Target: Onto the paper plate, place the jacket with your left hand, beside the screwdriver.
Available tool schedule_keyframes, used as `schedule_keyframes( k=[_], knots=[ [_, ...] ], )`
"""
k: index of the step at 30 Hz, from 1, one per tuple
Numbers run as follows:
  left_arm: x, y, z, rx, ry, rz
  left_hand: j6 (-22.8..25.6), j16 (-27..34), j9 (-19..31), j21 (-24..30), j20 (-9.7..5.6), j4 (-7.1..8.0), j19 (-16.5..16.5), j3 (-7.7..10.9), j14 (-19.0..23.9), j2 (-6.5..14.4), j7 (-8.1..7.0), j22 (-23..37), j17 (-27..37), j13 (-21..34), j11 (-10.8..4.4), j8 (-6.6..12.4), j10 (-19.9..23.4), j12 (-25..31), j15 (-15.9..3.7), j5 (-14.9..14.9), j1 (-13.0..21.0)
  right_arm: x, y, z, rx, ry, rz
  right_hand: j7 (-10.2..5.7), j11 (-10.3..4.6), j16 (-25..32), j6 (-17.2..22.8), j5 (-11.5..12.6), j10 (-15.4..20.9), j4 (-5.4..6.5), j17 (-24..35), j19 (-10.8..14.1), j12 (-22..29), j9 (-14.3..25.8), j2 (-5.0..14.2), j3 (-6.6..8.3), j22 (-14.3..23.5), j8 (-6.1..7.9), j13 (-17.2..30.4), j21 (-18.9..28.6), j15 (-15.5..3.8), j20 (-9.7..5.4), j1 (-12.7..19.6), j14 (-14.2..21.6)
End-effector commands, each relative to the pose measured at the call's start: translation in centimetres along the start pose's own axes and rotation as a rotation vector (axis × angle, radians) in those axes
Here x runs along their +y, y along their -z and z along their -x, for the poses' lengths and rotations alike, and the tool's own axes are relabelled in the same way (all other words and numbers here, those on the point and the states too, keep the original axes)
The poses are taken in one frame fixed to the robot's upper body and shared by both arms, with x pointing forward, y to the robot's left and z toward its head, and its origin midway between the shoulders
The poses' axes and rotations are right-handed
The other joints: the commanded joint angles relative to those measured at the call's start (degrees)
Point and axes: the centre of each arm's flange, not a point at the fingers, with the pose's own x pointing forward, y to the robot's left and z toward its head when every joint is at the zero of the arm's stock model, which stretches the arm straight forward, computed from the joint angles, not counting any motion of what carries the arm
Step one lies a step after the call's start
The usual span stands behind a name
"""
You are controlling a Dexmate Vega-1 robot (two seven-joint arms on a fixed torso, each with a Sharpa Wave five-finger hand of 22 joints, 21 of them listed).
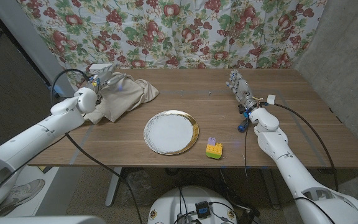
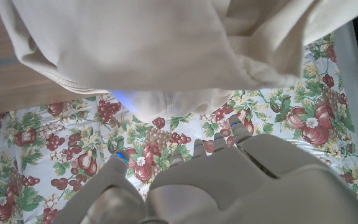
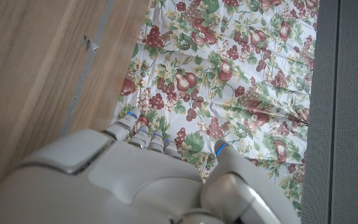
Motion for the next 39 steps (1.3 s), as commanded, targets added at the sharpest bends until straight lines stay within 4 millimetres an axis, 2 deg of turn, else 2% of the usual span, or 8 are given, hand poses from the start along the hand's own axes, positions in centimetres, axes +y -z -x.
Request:
schedule_keyframes(
  k=[1, 21, 39],
  knots=[
    [-0.8, 0.3, -0.3, 0.02, 0.026, -0.005, -2.94, -0.05, 0.05, -0.18, 0.05, -0.32, 0.21, 0.02, -1.08, 0.09, -0.13, 0.14, 0.02, 0.18, -0.16, -0.12, -2.74, -0.16, -0.14, -0.18, 0.55, 0.1, -0.1, 0.2, -0.003, 0.0, 0.004, -0.06, 0.01, 0.05, 0.15, -0.18, 0.11, -0.04, 0.09, 0.74, 0.07, 0.19, 0.77, 0.53, 0.19, 0.27, 0.18, 0.16, 0.17, -1.88, 0.62, 0.11],
    [-2.3, 0.1, -1.2, 0.018, 0.065, -0.007, -3.47, -0.06, 0.06, -0.3, 0.05, -0.7, 0.41, -0.05, -1.21, 0.05, -0.13, 0.17, 0.03, 0.22, -0.24, -0.06, -3.22, -0.24, -0.21, -0.18, 0.79, 0.1, 0.1, -0.3, -0.002, -0.003, 0.001, -0.03, 0.12, 0.05, 0.13, -0.24, -0.01, -0.05, 0.09, 0.78, 0.02, 0.19, 0.75, 0.63, 0.19, 0.24, 0.18, 0.16, 0.23, -1.9, 0.64, 0.12],
    [-3.2, 0.3, -1.3, 0.038, 0.099, -0.013, -4.05, -0.02, 0.06, -0.34, 0.09, -1.11, 0.71, -0.15, -1.23, -0.12, -0.19, 0.21, 0.04, 0.25, -0.46, -0.07, -3.57, -0.27, -0.24, -0.21, 1.04, 0.1, 0.3, -0.8, 0.001, -0.009, -0.005, -0.05, 0.16, 0.07, 0.09, -0.29, 0.06, -0.03, 0.11, 0.83, 0.04, 0.19, 0.75, 0.72, 0.19, 0.22, 0.18, 0.17, 0.21, -1.9, 0.63, 0.22]
  ],
)
